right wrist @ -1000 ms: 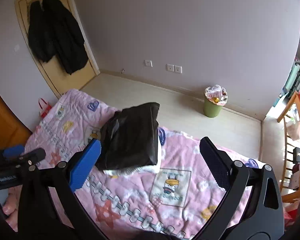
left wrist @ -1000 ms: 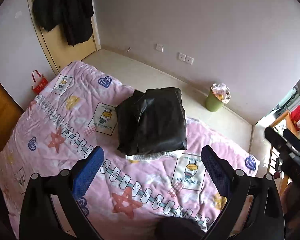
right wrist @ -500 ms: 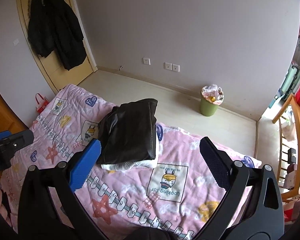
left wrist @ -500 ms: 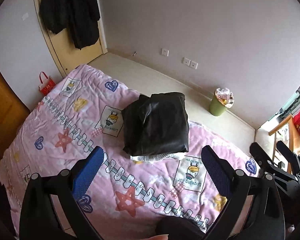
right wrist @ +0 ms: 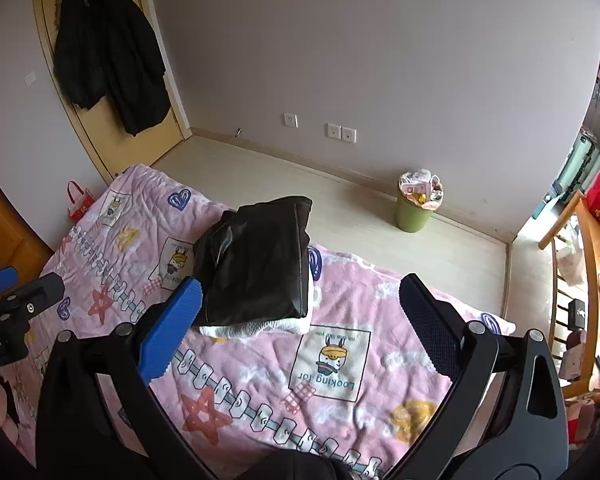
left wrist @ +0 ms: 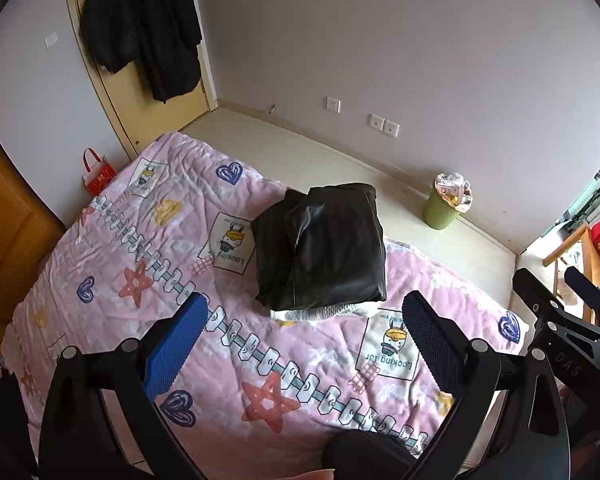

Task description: Fold large clothes

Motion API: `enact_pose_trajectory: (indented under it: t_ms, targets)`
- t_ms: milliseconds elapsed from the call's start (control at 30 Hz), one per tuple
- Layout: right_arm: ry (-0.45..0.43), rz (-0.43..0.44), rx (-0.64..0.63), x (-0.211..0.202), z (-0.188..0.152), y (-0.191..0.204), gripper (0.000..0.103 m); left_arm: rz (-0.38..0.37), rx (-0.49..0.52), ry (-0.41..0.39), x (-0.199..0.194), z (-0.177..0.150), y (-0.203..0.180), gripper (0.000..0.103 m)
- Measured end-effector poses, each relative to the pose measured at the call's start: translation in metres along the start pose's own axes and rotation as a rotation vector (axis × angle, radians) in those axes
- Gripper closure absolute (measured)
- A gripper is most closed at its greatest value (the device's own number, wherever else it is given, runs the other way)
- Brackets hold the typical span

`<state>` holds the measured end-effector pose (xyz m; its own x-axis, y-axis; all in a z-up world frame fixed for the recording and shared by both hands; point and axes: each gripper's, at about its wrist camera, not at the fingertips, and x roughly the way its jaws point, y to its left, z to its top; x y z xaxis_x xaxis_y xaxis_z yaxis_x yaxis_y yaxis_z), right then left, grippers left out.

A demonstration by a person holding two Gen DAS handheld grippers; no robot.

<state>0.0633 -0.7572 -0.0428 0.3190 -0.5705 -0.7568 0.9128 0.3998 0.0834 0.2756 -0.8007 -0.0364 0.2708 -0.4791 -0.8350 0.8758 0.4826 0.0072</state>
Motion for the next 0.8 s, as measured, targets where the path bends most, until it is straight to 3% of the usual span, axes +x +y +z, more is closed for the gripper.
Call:
enact_pose_trajectory:
  t_ms: [167,800]
  targets:
    - [0.014,0.000,-0.003,-0.001,-0.003,0.004,0.006,-0.034,-0.019,0.029,0.003,-0.005,0.005,0.008]
    - [0.019,0.045,0.023,-0.001,-0.009,0.004,0.006,-0.001,-0.034,0.053,0.022,-0.012,0.015,0.008]
